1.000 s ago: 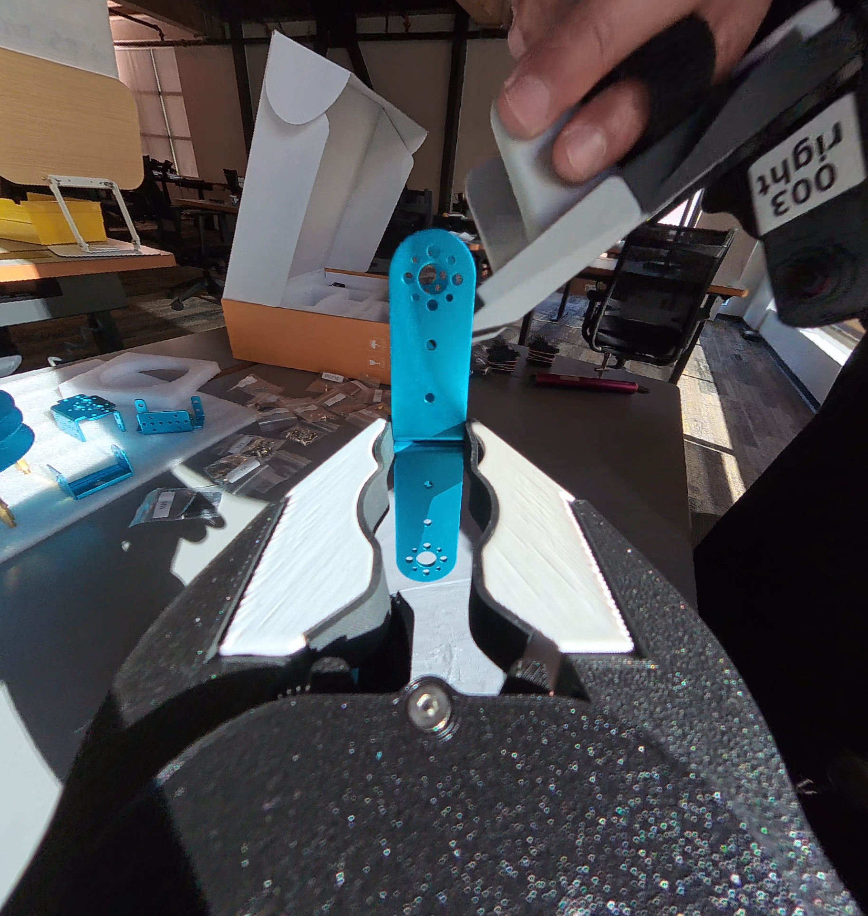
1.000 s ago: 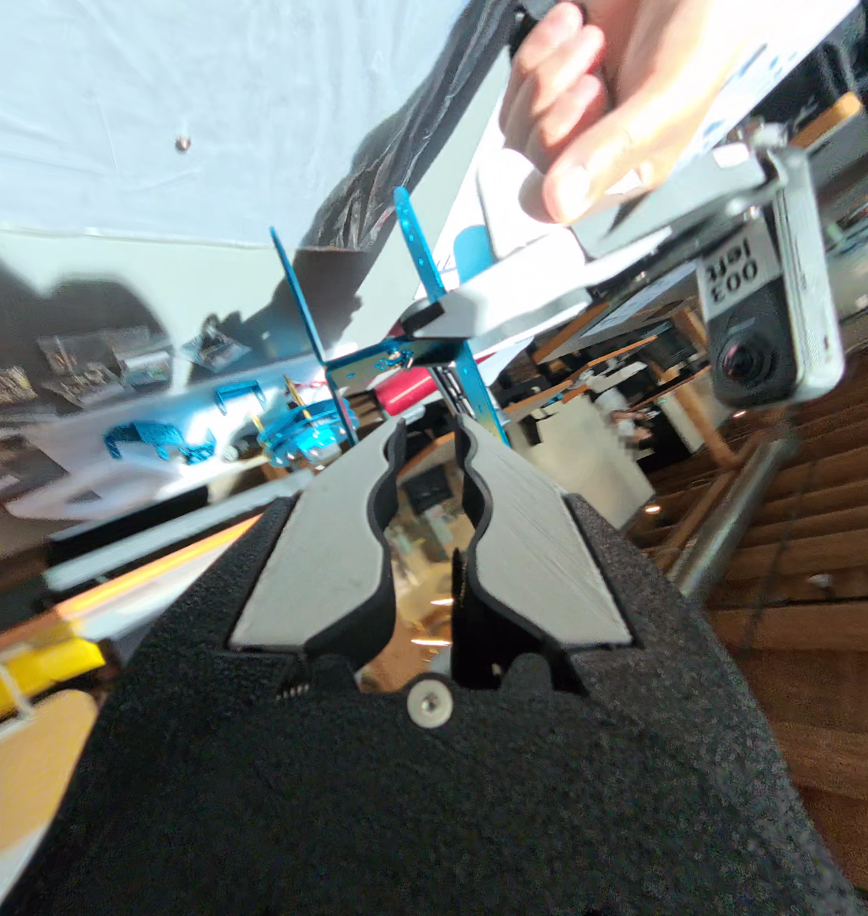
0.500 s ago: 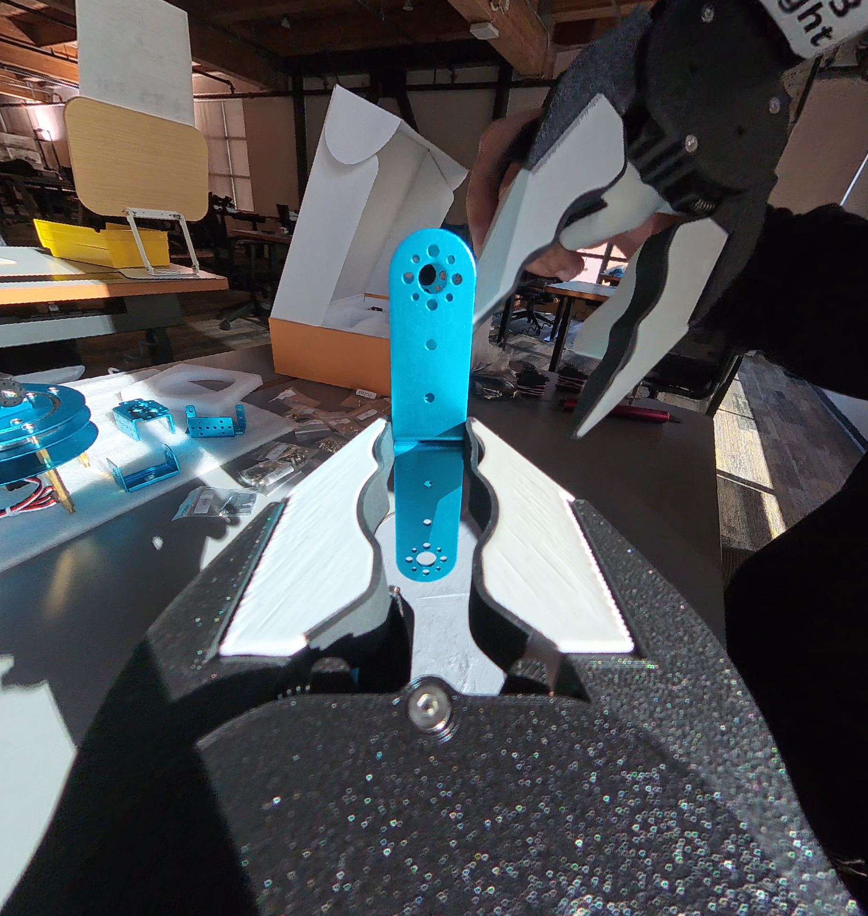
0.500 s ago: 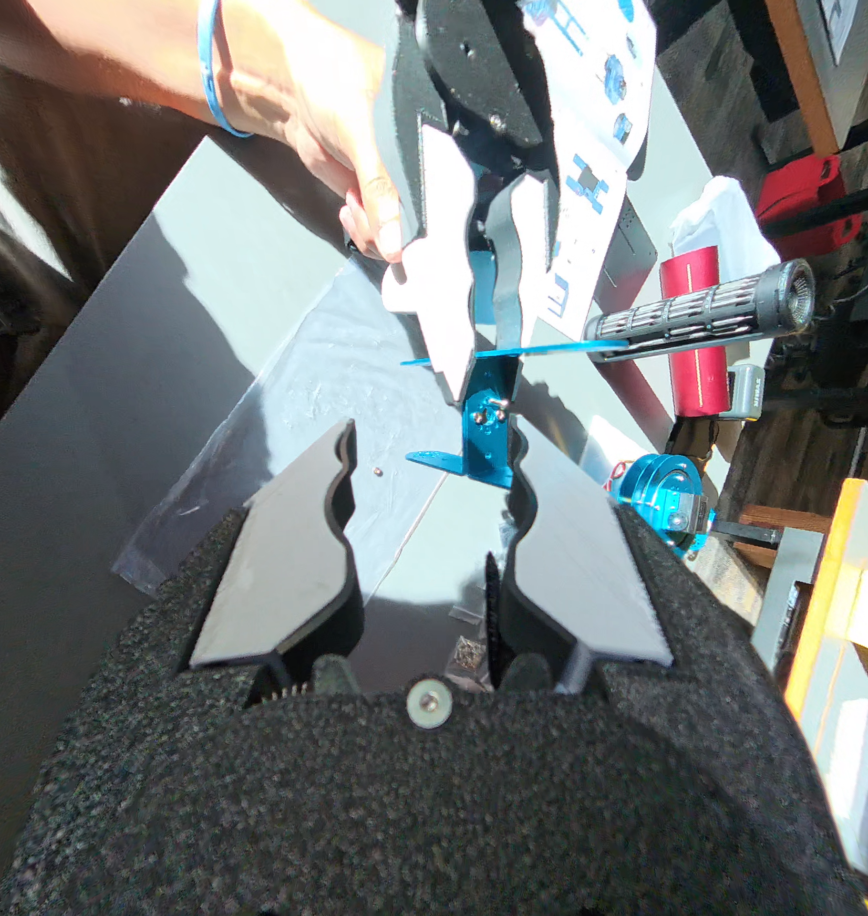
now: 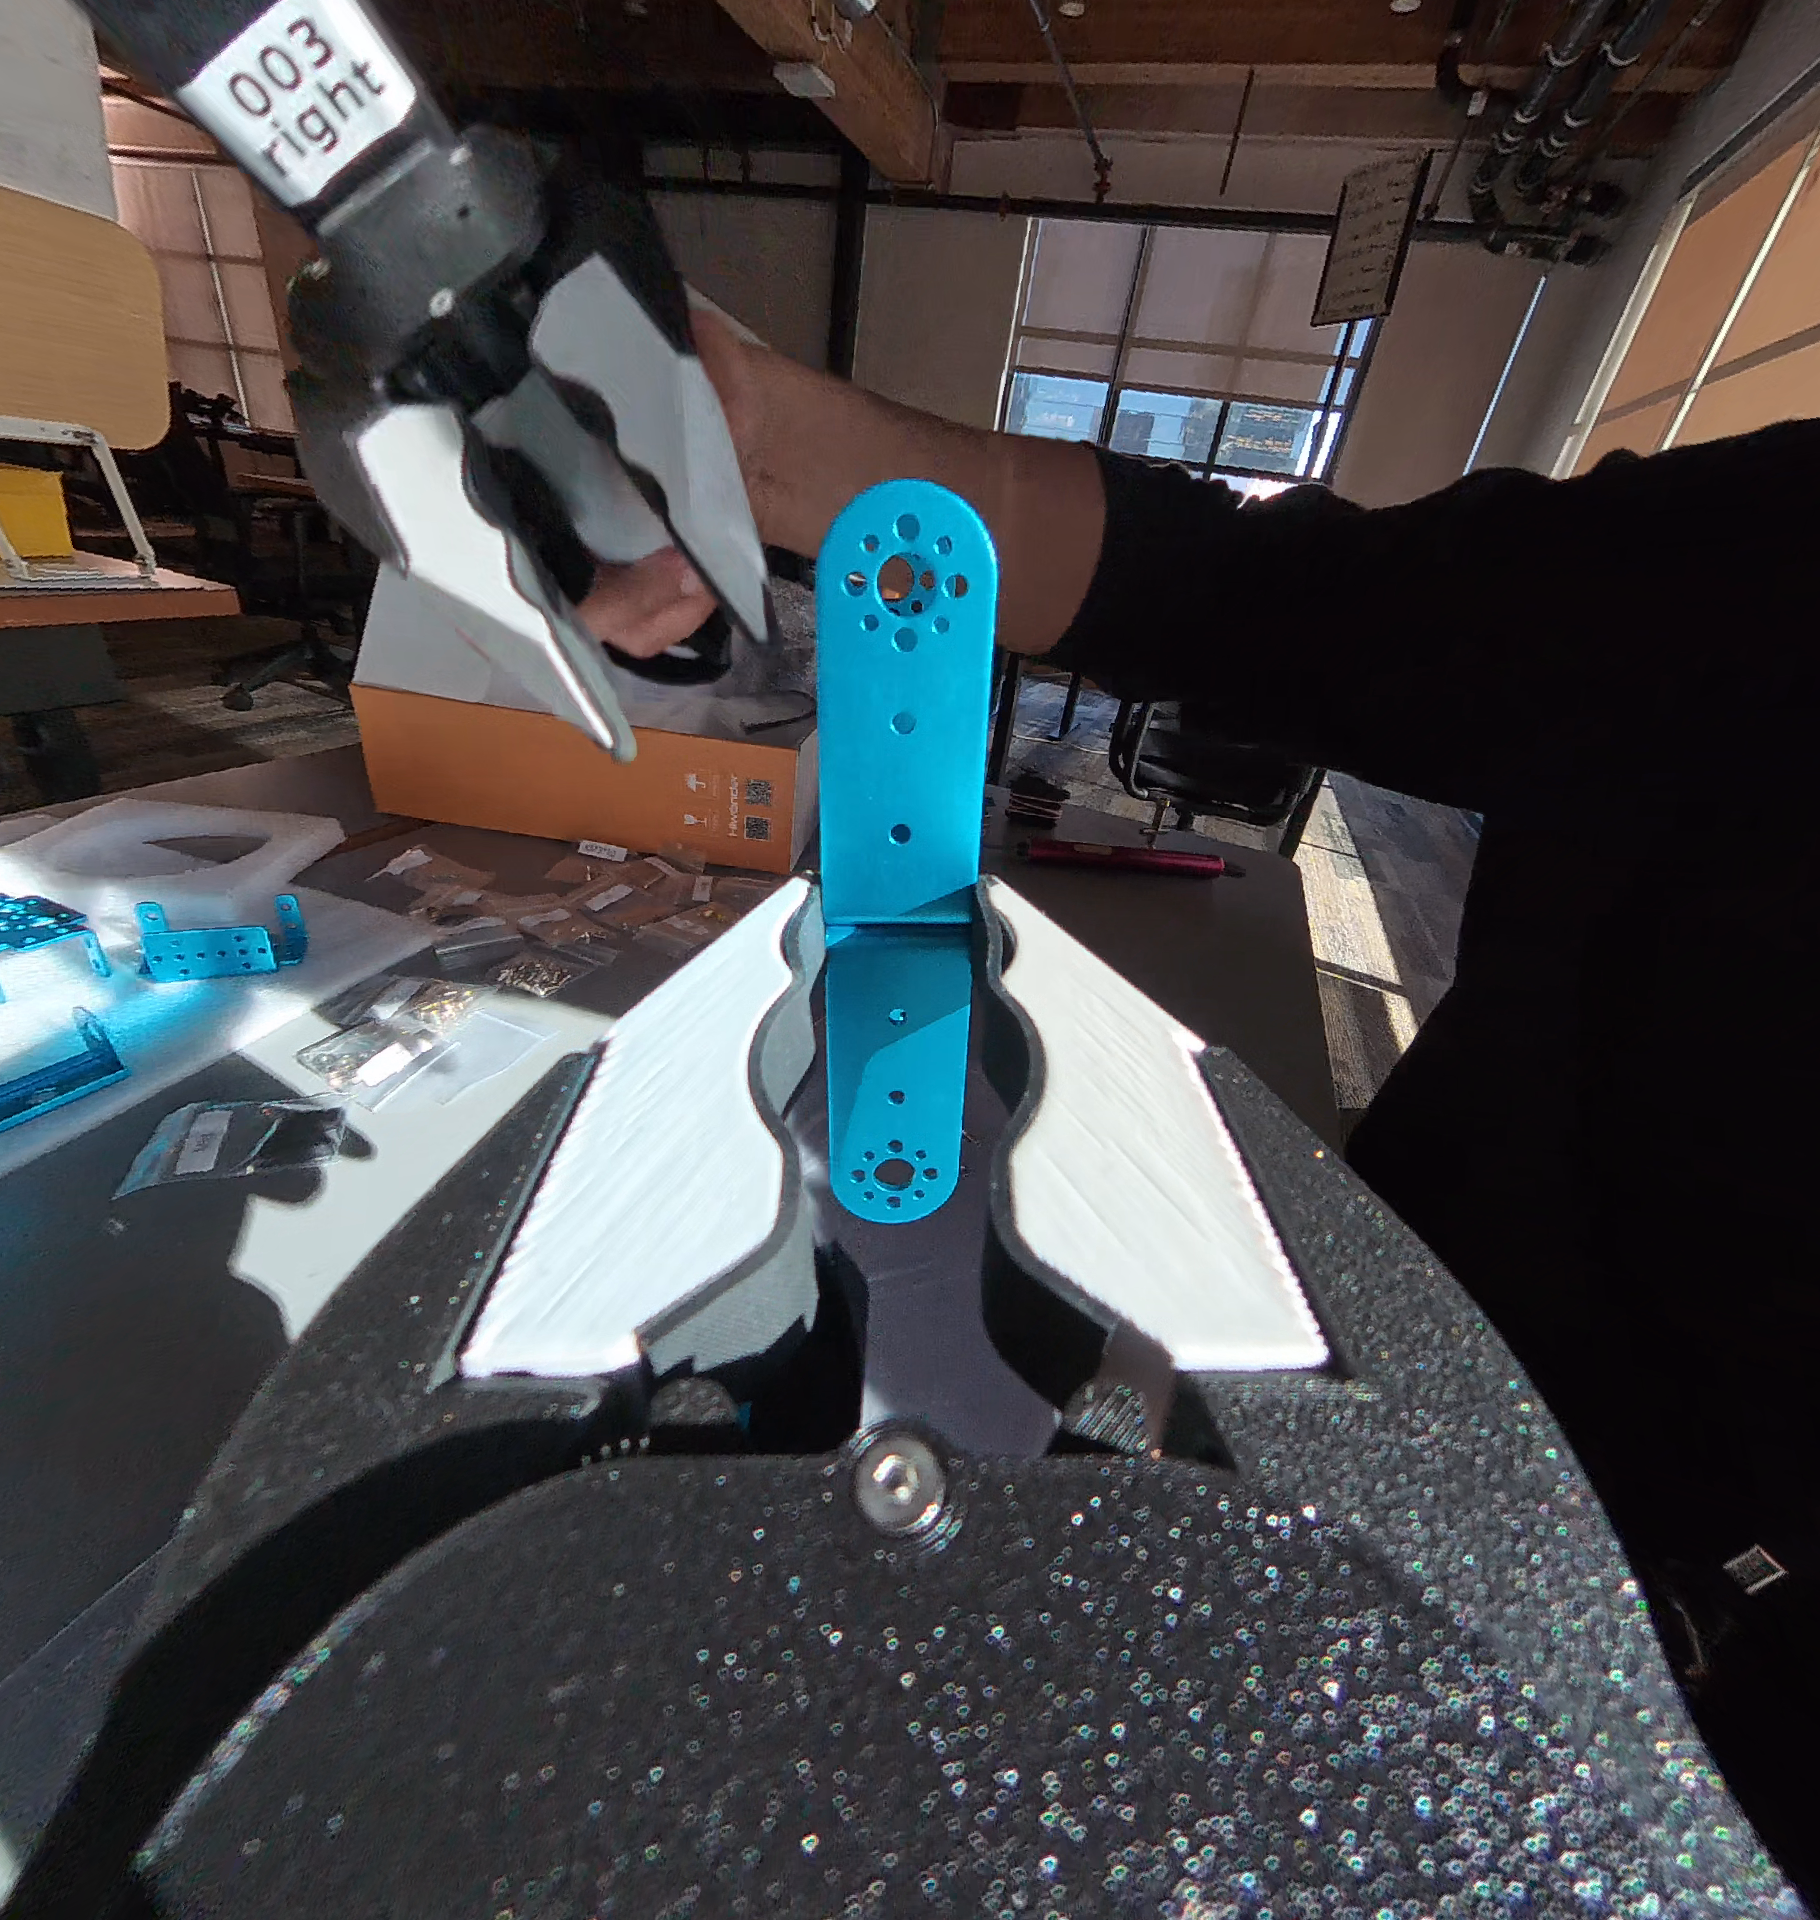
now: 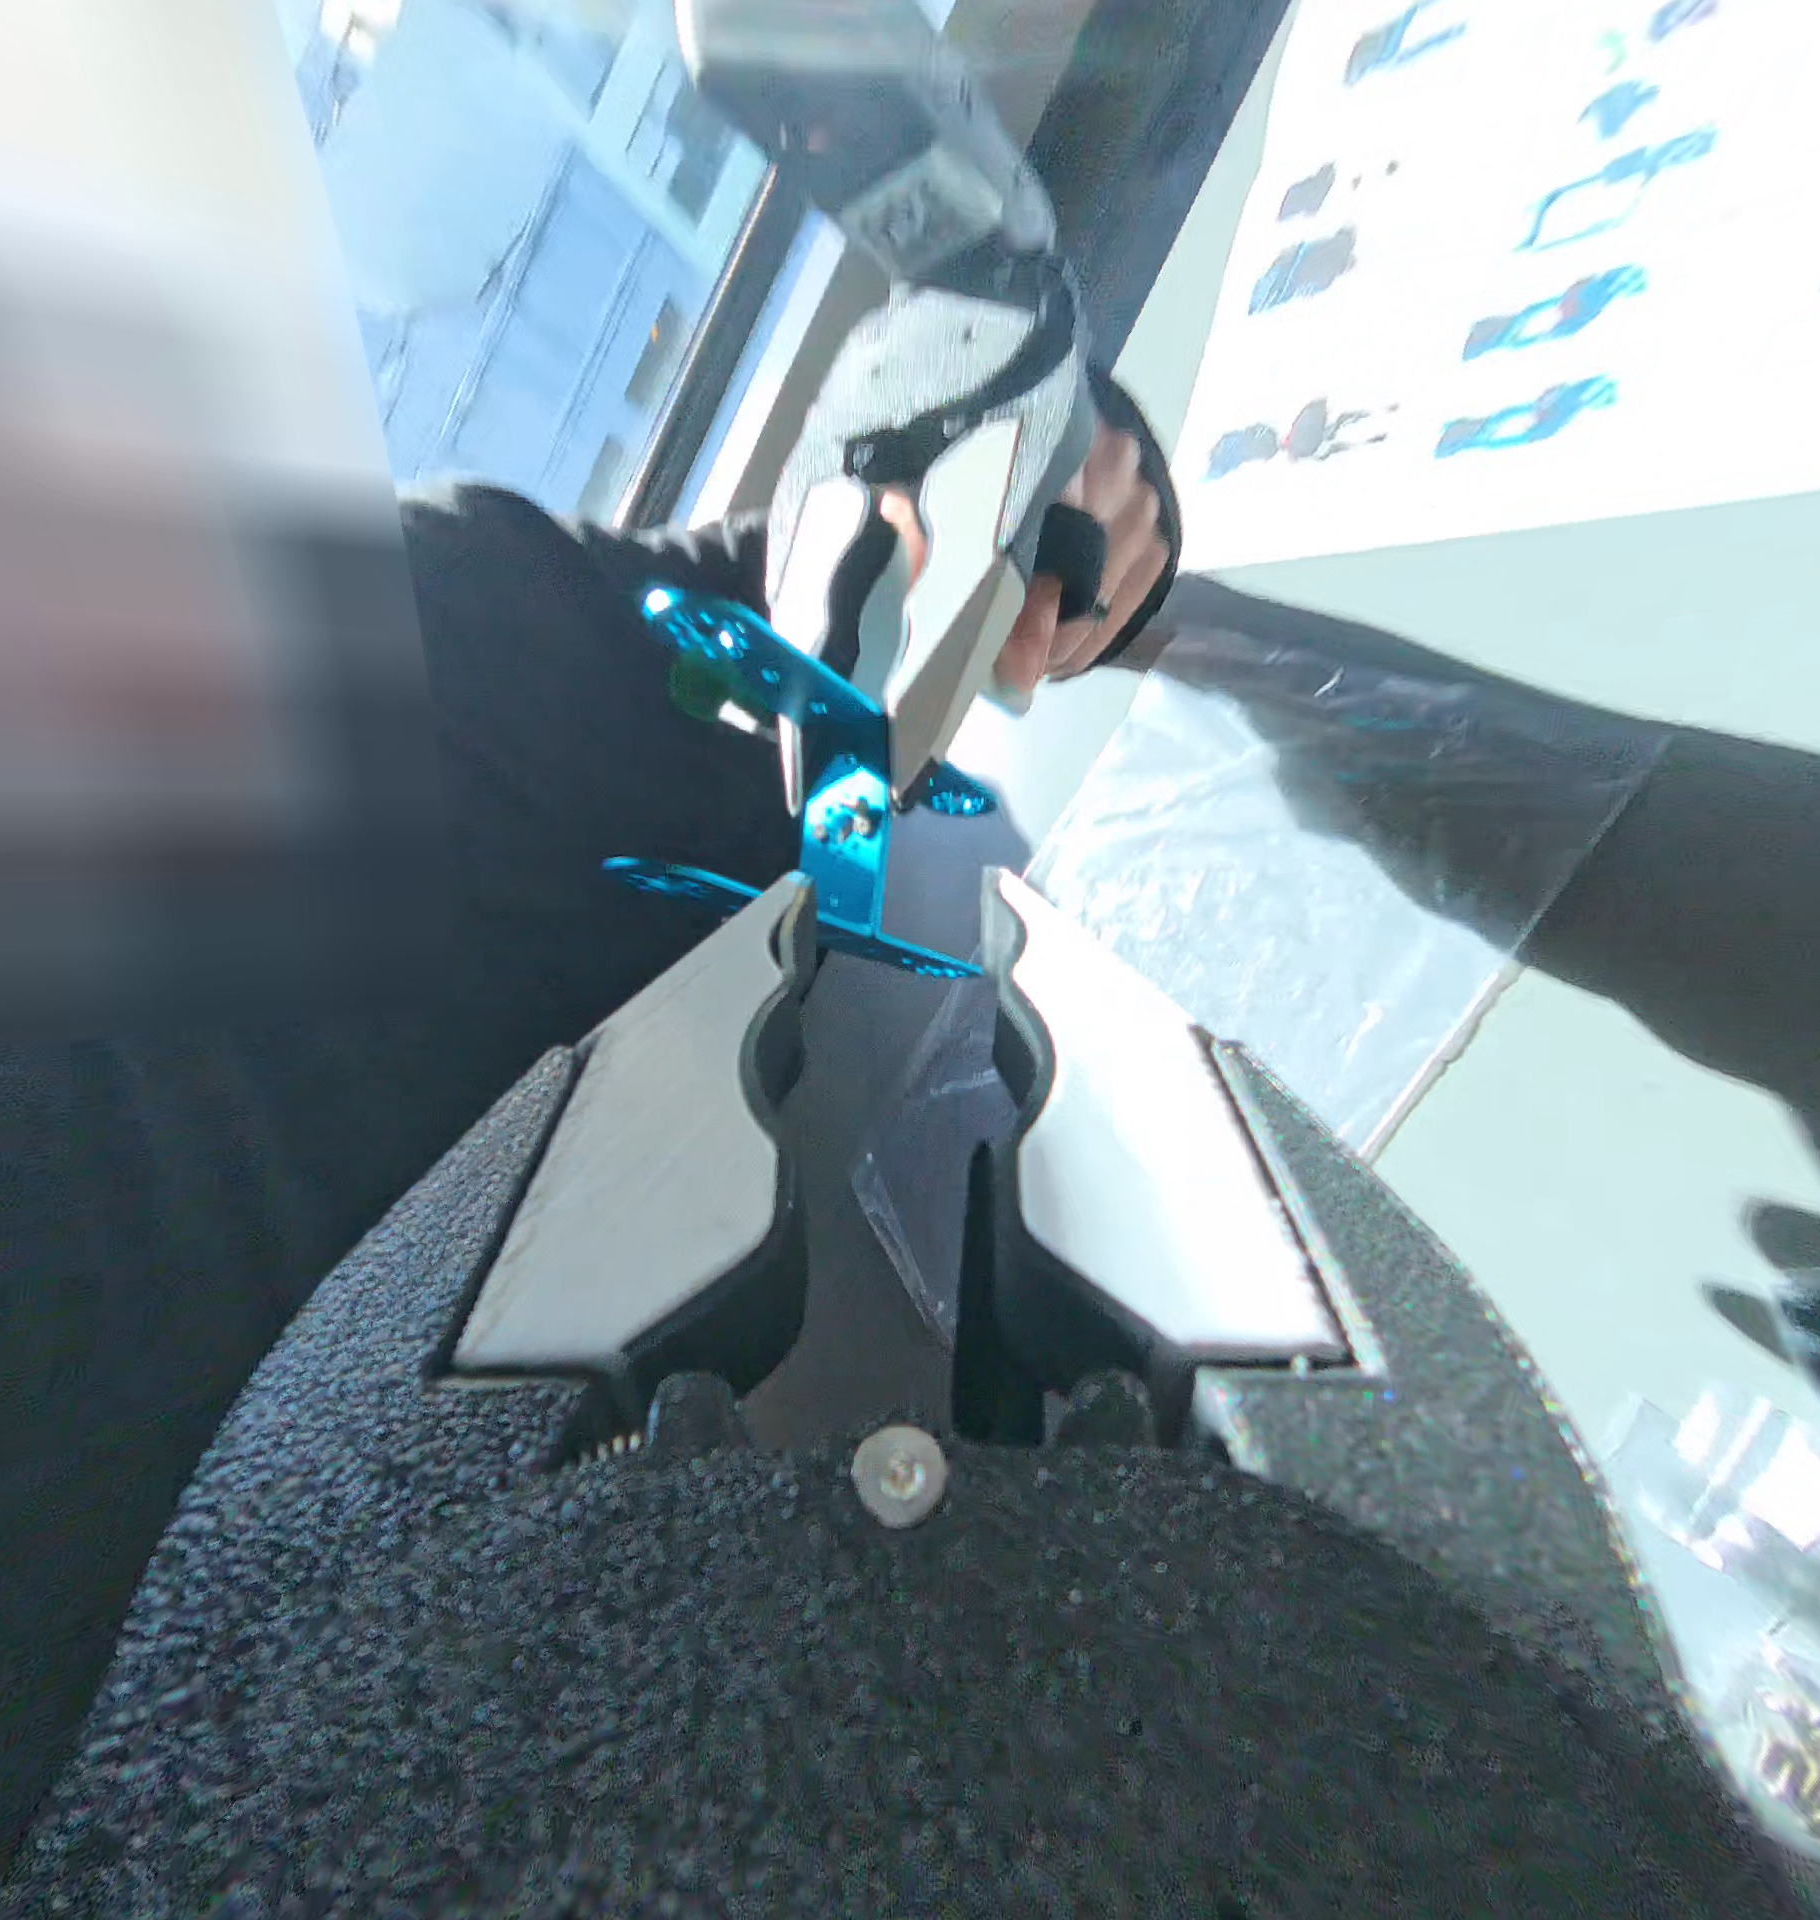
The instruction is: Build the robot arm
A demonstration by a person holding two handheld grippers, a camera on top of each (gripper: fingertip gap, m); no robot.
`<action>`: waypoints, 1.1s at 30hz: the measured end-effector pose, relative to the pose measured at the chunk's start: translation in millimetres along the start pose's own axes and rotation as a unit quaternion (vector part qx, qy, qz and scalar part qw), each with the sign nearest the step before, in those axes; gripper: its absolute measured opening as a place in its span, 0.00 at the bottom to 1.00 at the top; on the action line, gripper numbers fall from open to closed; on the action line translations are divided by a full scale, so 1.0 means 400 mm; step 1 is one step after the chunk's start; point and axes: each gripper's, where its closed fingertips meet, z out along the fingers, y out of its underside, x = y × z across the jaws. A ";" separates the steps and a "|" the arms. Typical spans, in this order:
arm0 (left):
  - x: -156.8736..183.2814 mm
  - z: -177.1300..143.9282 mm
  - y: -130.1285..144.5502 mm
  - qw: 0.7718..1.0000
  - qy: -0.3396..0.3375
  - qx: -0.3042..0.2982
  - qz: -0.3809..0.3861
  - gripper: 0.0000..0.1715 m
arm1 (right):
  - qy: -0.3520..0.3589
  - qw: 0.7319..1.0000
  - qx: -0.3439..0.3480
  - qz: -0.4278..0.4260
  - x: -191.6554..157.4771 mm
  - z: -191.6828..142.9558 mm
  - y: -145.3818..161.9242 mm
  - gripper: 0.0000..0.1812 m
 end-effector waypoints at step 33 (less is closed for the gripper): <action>-0.211 -0.245 0.000 0.956 -0.285 -0.071 0.016 0.15 | 0.237 0.958 -0.102 -0.127 0.323 0.177 0.186 0.11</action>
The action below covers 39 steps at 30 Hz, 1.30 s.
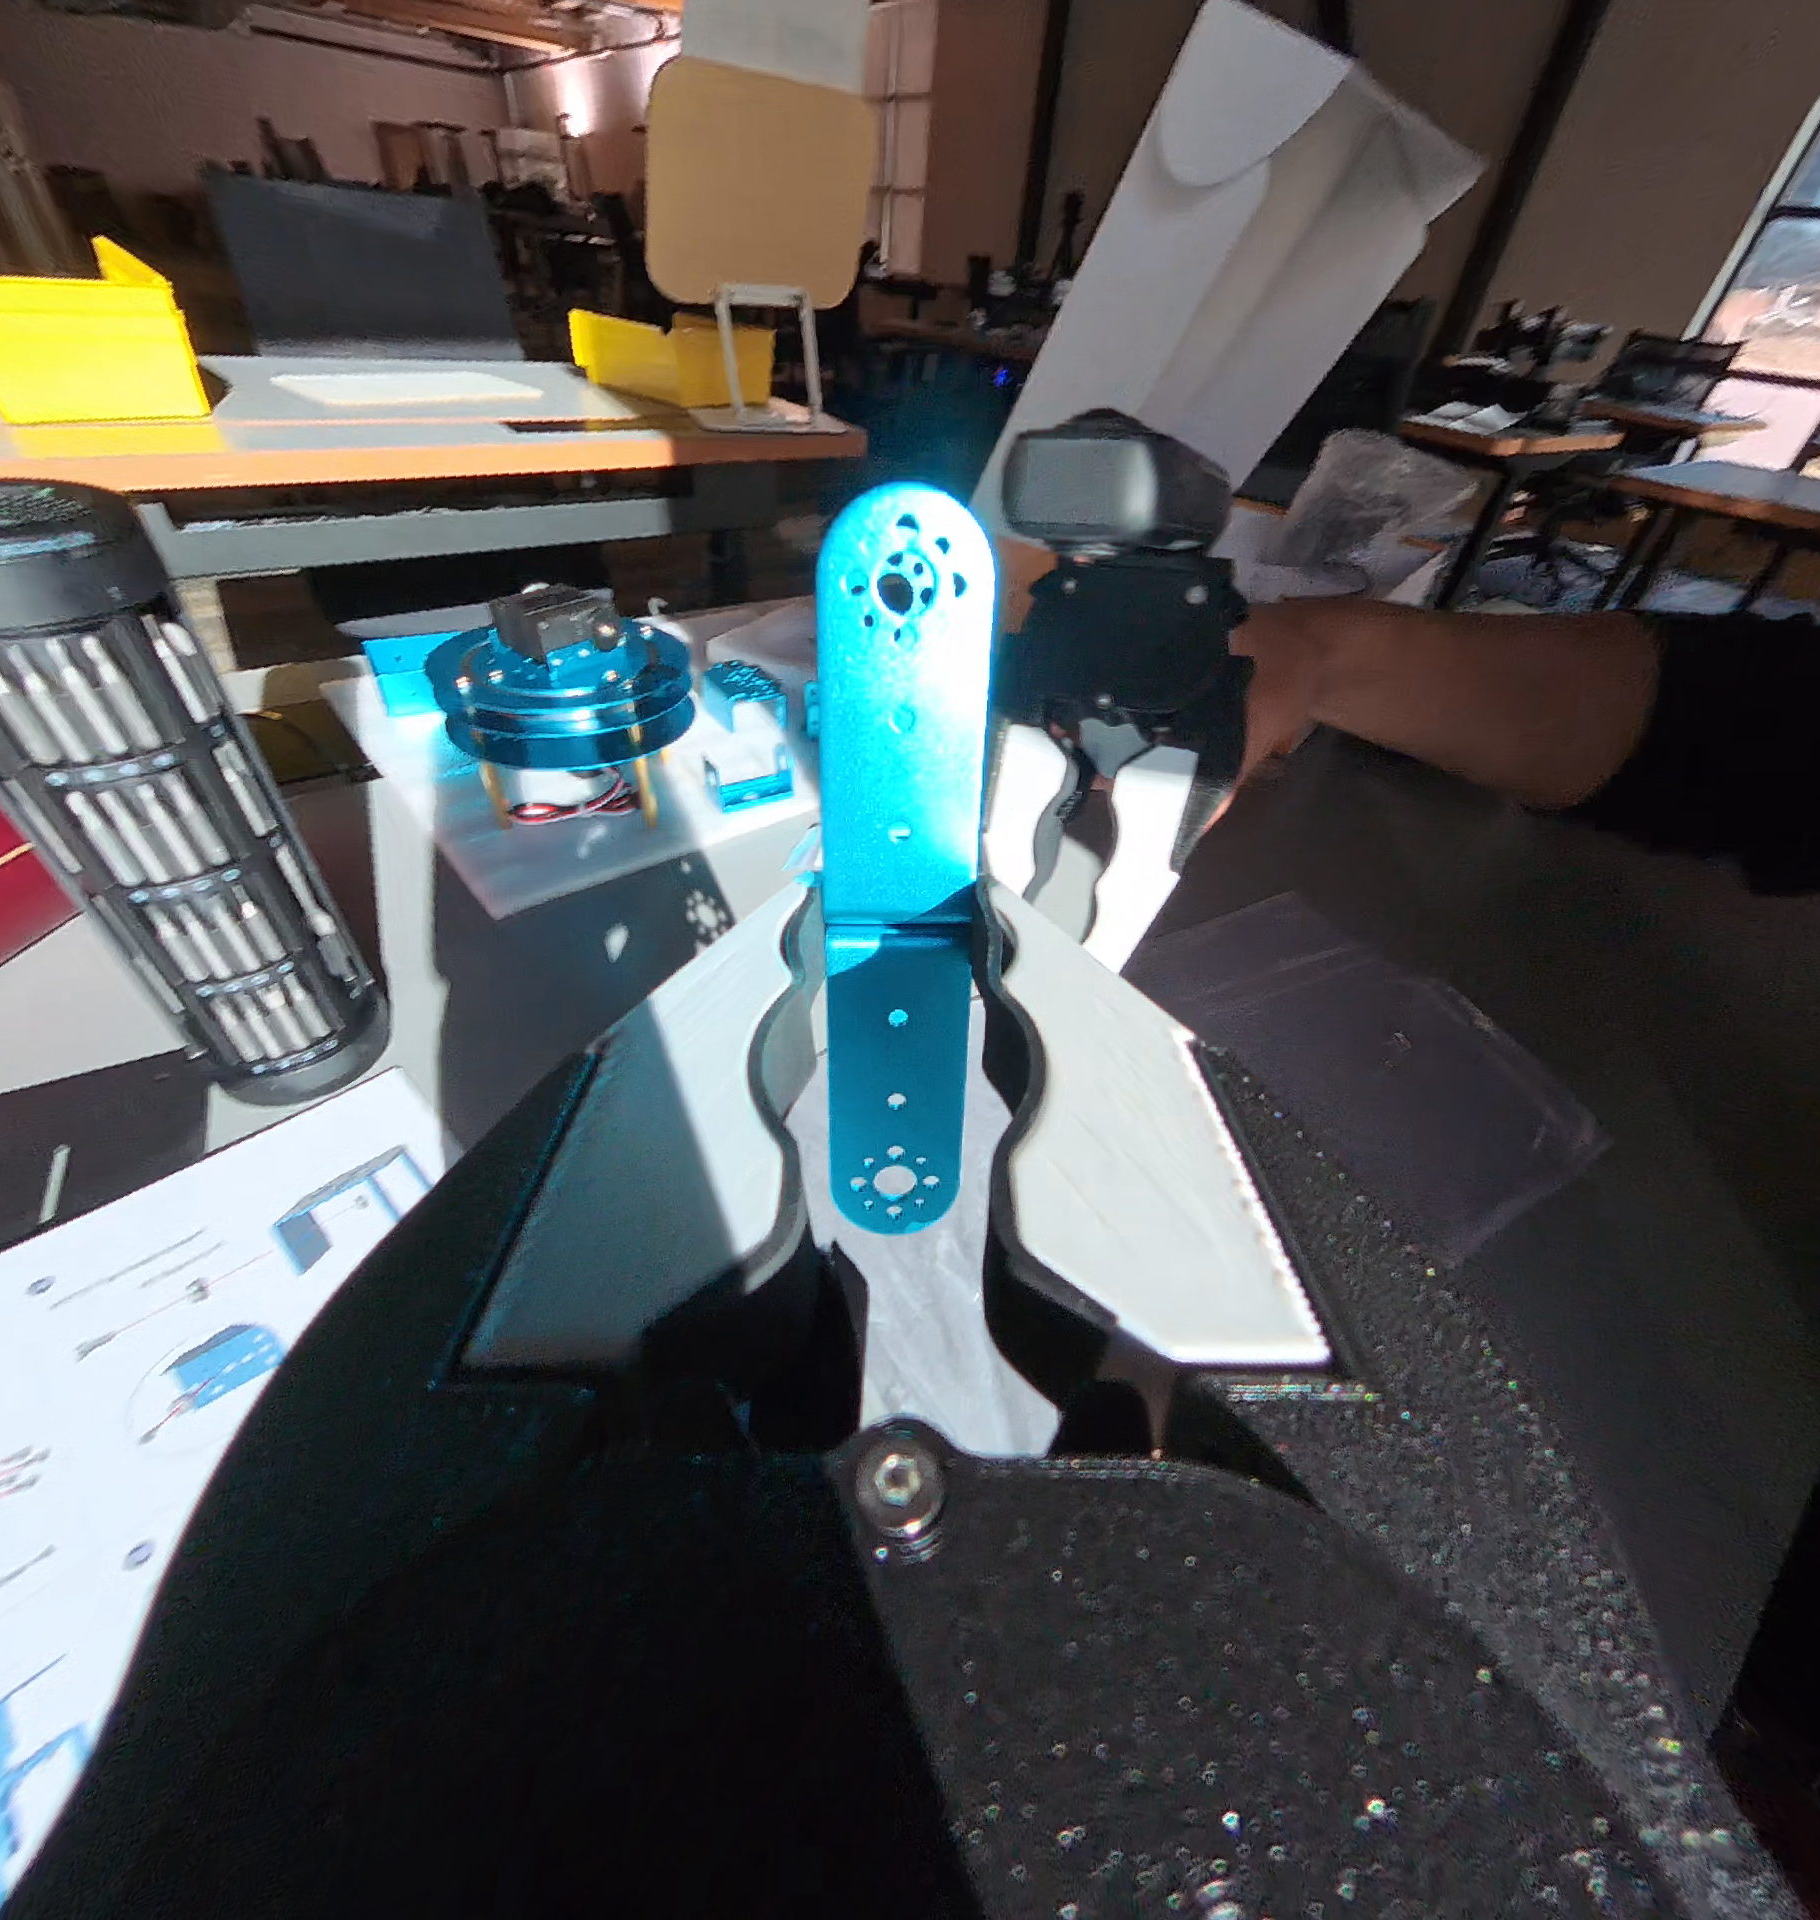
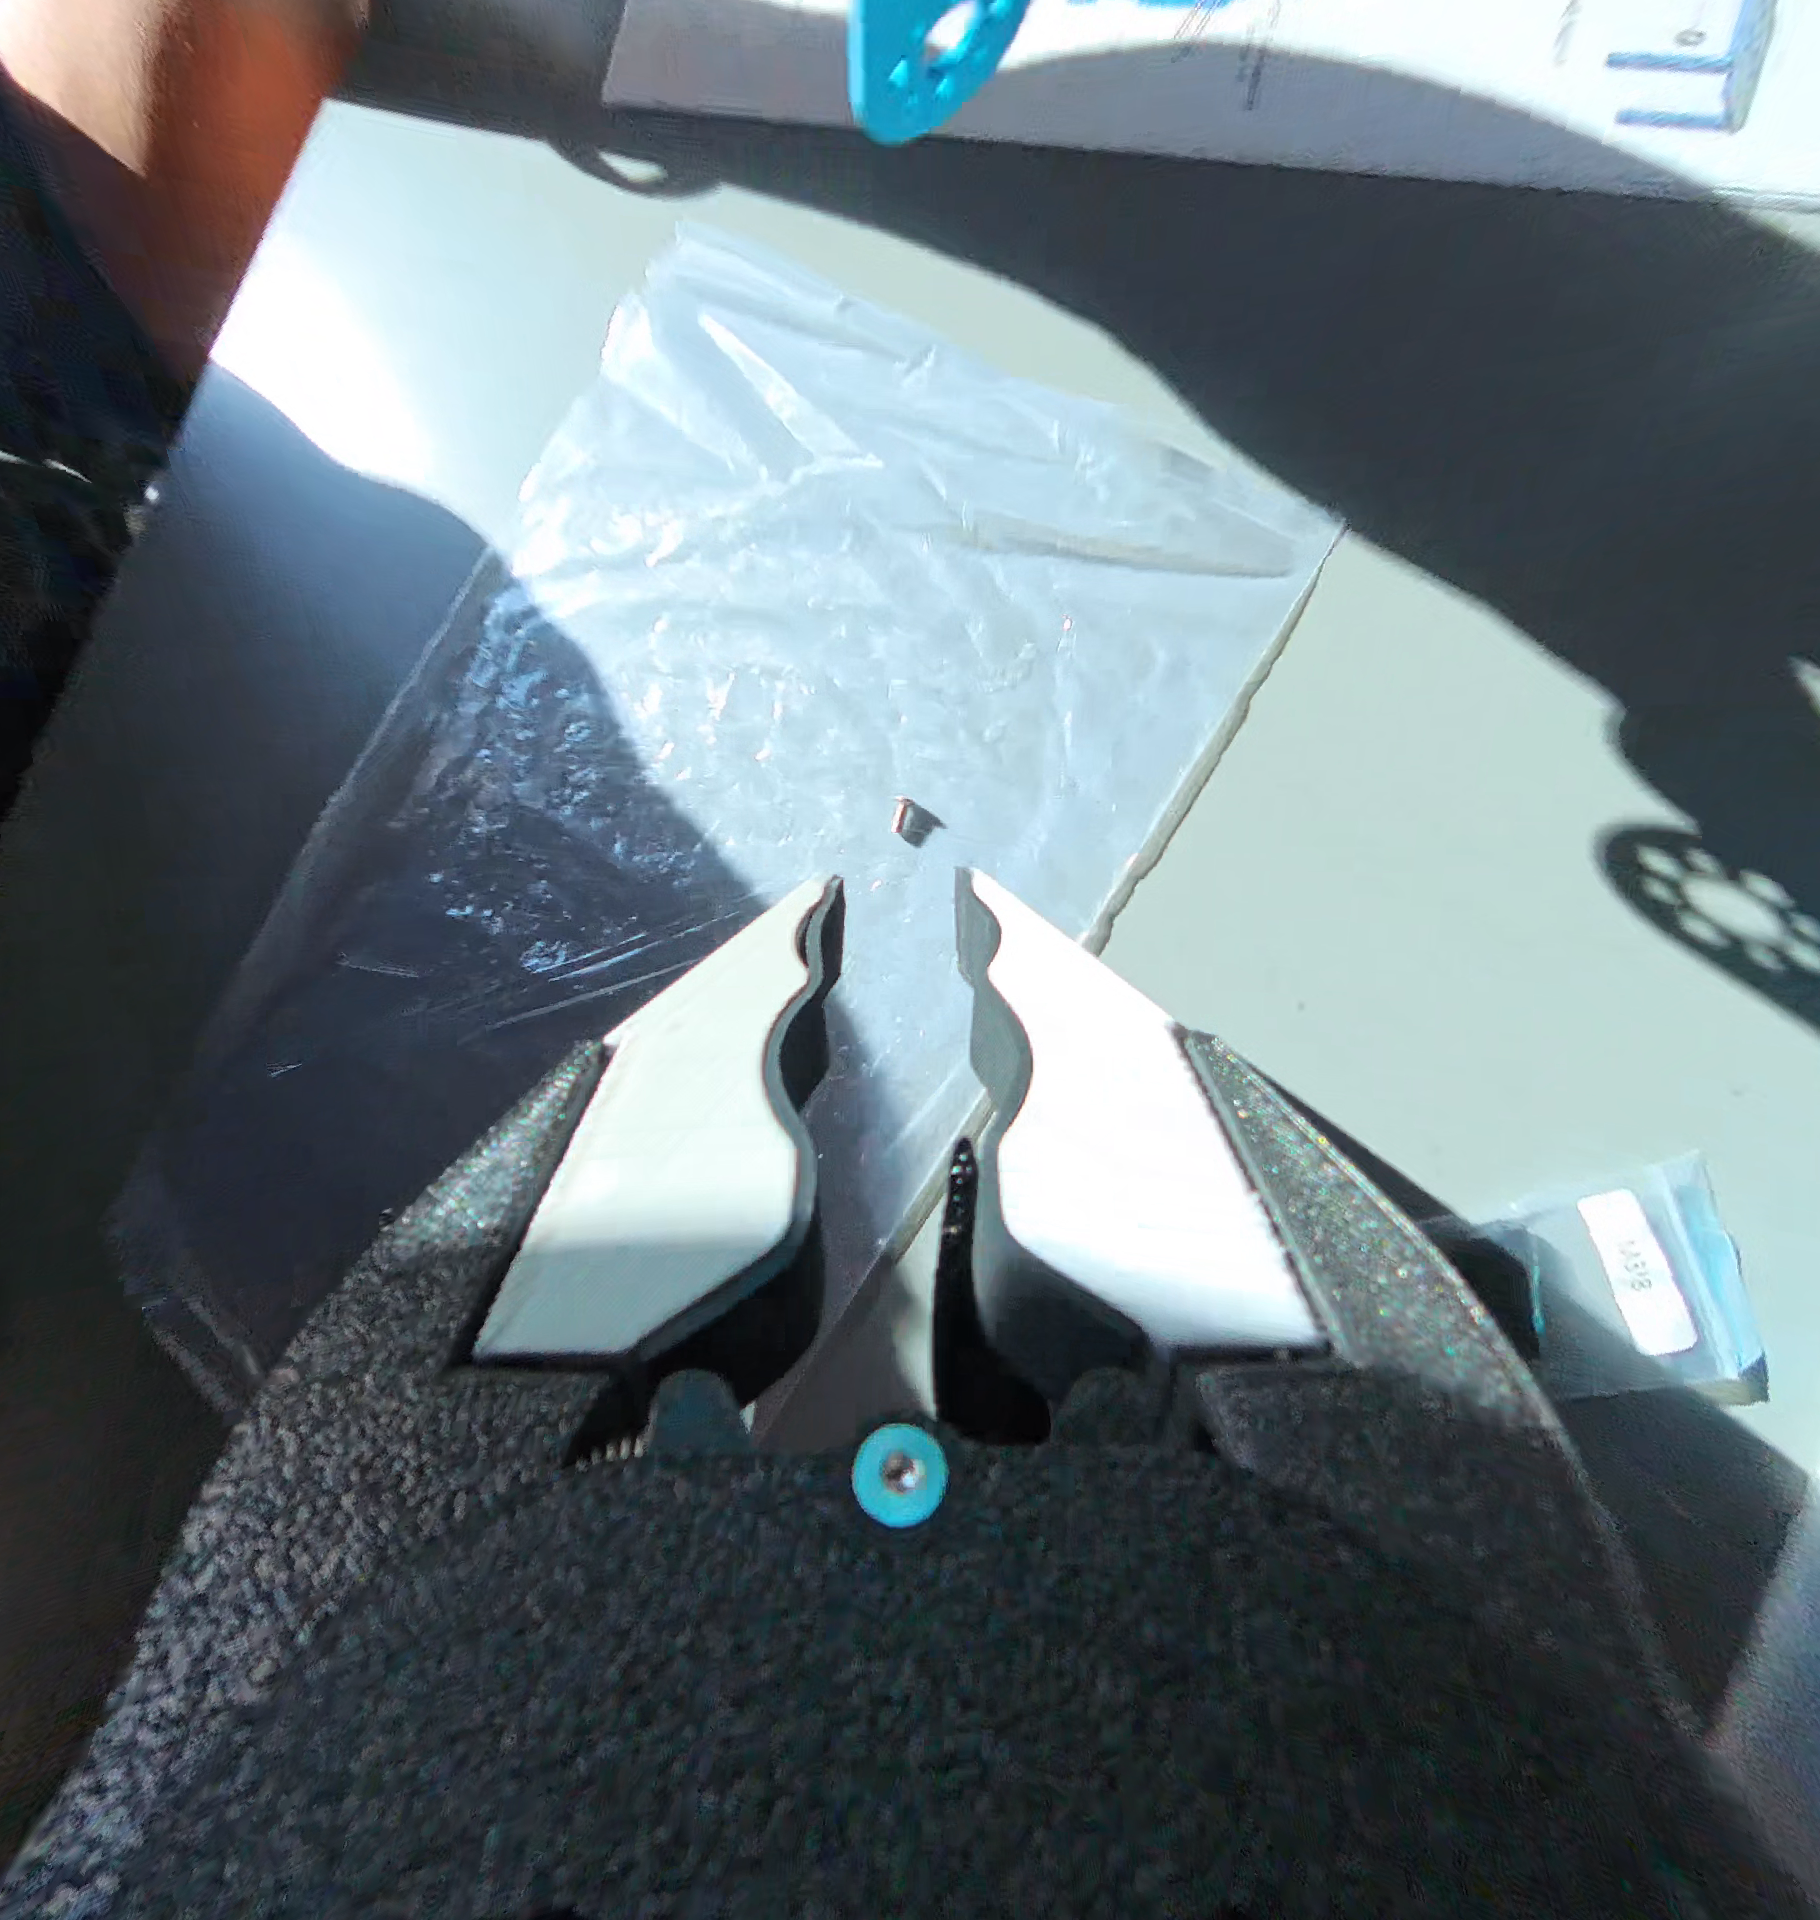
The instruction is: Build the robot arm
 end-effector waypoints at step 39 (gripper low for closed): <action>-0.049 -0.012 0.046 0.999 -0.025 0.015 -0.027 0.16 | 0.018 0.996 -0.060 -0.055 0.006 0.070 -0.016 0.01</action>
